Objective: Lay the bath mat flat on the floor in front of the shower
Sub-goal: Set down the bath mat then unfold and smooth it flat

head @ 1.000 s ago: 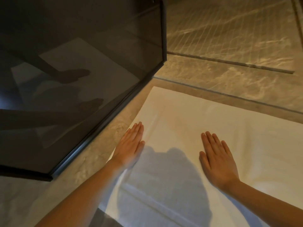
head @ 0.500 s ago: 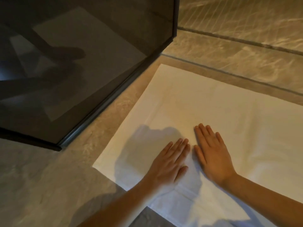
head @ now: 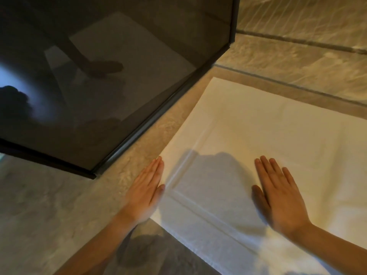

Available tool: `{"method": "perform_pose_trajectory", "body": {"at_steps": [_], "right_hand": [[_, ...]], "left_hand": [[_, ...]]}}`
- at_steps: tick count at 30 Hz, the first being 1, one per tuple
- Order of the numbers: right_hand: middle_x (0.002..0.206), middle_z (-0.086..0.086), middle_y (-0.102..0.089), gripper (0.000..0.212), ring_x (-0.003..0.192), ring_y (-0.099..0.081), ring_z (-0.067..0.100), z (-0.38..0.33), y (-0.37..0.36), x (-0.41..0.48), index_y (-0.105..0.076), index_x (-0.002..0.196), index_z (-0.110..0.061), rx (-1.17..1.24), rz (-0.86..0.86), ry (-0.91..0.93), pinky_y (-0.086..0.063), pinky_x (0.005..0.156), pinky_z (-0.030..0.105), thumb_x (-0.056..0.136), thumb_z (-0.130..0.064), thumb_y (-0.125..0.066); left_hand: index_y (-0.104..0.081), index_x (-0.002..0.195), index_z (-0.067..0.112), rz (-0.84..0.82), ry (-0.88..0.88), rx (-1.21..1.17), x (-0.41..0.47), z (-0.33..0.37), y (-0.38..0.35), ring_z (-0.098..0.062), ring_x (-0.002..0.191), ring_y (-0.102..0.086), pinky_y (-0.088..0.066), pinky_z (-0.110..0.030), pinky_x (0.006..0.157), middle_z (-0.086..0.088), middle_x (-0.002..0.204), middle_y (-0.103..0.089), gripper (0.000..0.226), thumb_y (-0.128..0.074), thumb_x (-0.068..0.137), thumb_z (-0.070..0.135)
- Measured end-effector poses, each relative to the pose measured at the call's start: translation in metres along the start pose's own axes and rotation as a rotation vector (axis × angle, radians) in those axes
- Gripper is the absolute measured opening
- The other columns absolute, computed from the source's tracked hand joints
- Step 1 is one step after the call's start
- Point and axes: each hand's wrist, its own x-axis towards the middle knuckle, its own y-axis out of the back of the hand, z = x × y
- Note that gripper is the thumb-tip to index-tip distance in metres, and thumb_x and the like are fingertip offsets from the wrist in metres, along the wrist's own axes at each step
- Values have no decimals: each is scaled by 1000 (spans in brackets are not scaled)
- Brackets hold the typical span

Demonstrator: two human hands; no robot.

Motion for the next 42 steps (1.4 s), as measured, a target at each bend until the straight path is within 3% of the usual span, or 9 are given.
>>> {"method": "perform_pose_trajectory", "body": {"at_steps": [7, 10, 16, 21, 26, 34, 37, 42], "right_hand": [[163, 1, 8, 65, 149, 13, 17, -5, 4, 3, 8, 155, -17, -32, -20, -5, 5, 122, 37, 98, -49, -3], [164, 3, 2, 61, 150, 8, 18, -9, 9, 4, 1, 156, -16, 32, 8, -18, 5, 121, 35, 103, -41, -18], [163, 6, -11, 59, 150, -5, 21, -10, 16, 24, -14, 156, -13, 92, 116, -141, -2, 122, 37, 102, -32, -30], [164, 3, -6, 61, 150, 1, 17, 34, 16, 22, -6, 156, -13, 53, 123, -249, 5, 121, 31, 101, -29, -27], [164, -2, -7, 58, 150, 1, 11, 77, 22, 0, -7, 156, -19, 42, 132, -239, 5, 121, 30, 102, -36, -18], [163, 1, -13, 57, 150, -7, 14, 159, 39, -87, -13, 156, -15, 33, 227, -601, -4, 121, 30, 103, -30, -29], [163, 3, -13, 57, 150, -8, 15, 165, 44, -98, -13, 156, -12, 25, 213, -678, -5, 121, 31, 104, -29, -29], [164, 7, -6, 57, 150, -4, 19, 144, 61, -86, -7, 155, -8, -10, 128, -737, -4, 121, 33, 105, -28, -23]], "left_hand": [[9, 154, 21, -7, 17, 38, 1, -6, -2, -9, 148, 6, 6, -25, 119, 5, 163, 10, 64, -7, 100, 52], [4, 154, 18, 59, 10, 60, 16, 20, 3, -10, 148, 8, 11, -24, 118, 3, 162, 8, 65, -5, 100, 54], [-24, 151, 6, 123, -423, 34, 106, 156, 7, -24, 148, -16, -8, -37, 121, -10, 159, -20, 56, -32, 101, 30], [-1, 153, 13, 40, -558, 107, 163, 242, -26, -15, 149, 7, 9, -32, 120, -3, 163, 1, 55, -18, 104, 33], [2, 152, 15, 9, -565, 129, 176, 243, -51, -12, 148, 5, 9, -29, 119, -1, 162, 0, 61, -2, 98, 44], [-8, 154, 11, 4, -573, 134, 178, 241, -54, -13, 148, 1, 6, -30, 119, -1, 161, -1, 64, -5, 98, 43], [-11, 154, 8, 0, -579, 154, 177, 242, -51, -17, 149, -6, 1, -33, 120, -5, 162, -9, 66, -4, 98, 42], [1, 154, 10, -53, -514, 125, 167, 247, -35, -16, 149, 7, 8, -32, 118, -4, 163, 5, 60, -10, 103, 40]]}}
